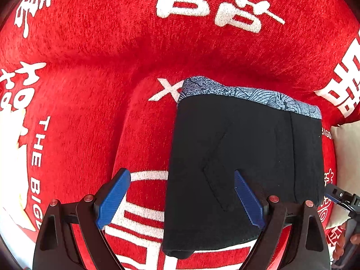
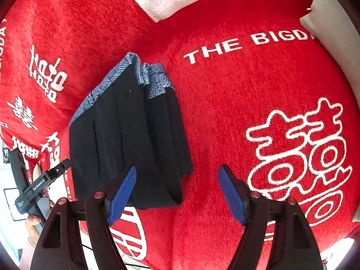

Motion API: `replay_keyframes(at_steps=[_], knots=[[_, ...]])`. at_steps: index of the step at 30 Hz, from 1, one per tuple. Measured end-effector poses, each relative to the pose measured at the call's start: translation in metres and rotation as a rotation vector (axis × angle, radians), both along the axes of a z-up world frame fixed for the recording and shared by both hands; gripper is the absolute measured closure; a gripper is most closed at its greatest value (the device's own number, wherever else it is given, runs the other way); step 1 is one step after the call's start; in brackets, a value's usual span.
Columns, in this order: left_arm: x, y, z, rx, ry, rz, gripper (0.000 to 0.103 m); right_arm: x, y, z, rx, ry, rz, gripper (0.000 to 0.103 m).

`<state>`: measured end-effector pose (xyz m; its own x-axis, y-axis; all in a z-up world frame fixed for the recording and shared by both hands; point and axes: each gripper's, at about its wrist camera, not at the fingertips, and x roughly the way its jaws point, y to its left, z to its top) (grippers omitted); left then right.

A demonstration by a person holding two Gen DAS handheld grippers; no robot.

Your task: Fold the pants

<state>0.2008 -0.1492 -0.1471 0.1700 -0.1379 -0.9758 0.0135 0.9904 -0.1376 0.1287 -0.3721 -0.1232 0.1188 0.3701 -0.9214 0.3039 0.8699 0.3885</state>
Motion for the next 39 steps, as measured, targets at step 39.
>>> replay_keyframes(at_steps=[39], knots=[[0.048, -0.002, -0.061, -0.368, 0.199, -0.184, 0.01, 0.067, 0.004, -0.066, 0.376, 0.017, 0.203, 0.025]])
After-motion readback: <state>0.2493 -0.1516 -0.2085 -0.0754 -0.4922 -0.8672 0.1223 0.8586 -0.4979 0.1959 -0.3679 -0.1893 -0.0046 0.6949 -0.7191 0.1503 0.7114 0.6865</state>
